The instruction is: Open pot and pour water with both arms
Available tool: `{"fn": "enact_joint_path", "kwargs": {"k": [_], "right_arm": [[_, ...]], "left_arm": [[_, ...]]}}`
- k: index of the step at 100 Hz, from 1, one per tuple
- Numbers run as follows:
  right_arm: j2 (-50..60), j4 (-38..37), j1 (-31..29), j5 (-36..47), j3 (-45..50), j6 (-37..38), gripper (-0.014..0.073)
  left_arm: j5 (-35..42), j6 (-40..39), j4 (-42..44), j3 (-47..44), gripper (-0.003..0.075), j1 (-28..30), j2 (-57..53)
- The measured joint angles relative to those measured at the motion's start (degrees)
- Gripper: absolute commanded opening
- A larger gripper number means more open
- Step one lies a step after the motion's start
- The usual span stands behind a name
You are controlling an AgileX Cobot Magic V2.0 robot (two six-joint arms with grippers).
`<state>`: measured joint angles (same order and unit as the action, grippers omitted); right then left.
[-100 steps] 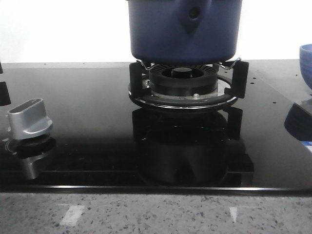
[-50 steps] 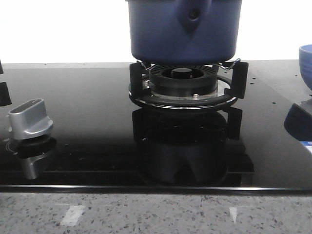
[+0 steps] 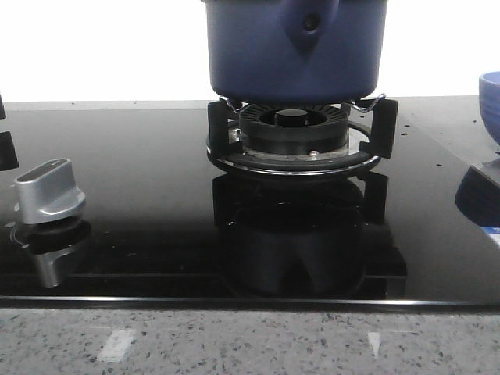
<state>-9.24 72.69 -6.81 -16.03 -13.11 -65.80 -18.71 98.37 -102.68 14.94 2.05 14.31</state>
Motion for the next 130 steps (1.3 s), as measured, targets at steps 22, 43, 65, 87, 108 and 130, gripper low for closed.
{"fn": "enact_joint_path", "kwargs": {"k": [22, 43, 65, 87, 108, 130], "right_arm": [[0.0, 0.1, 0.0, 0.0, 0.1, 0.0, -0.0053], [0.0, 0.3, 0.0, 0.0, 0.1, 0.0, -0.0053], [0.0, 0.3, 0.0, 0.0, 0.1, 0.0, -0.0053], [0.0, 0.3, 0.0, 0.0, 0.1, 0.0, -0.0053], [0.0, 0.3, 0.0, 0.0, 0.1, 0.0, -0.0053], [0.0, 0.3, 0.0, 0.0, 0.1, -0.1, -0.0053]], "left_arm": [[-0.2, 0.0, -0.1, 0.0, -0.002, 0.0, -1.3], [-0.3, 0.0, -0.3, 0.0, -0.002, 0.0, -1.3], [-0.3, 0.0, -0.3, 0.0, -0.002, 0.0, -1.3], [0.1, 0.0, -0.3, 0.0, -0.002, 0.0, -1.3], [-0.7, -18.4, 19.0, 0.9, -0.002, 1.4, -1.3], [2.2, -67.3, 62.4, 1.6, -0.002, 0.2, -1.3]]}}
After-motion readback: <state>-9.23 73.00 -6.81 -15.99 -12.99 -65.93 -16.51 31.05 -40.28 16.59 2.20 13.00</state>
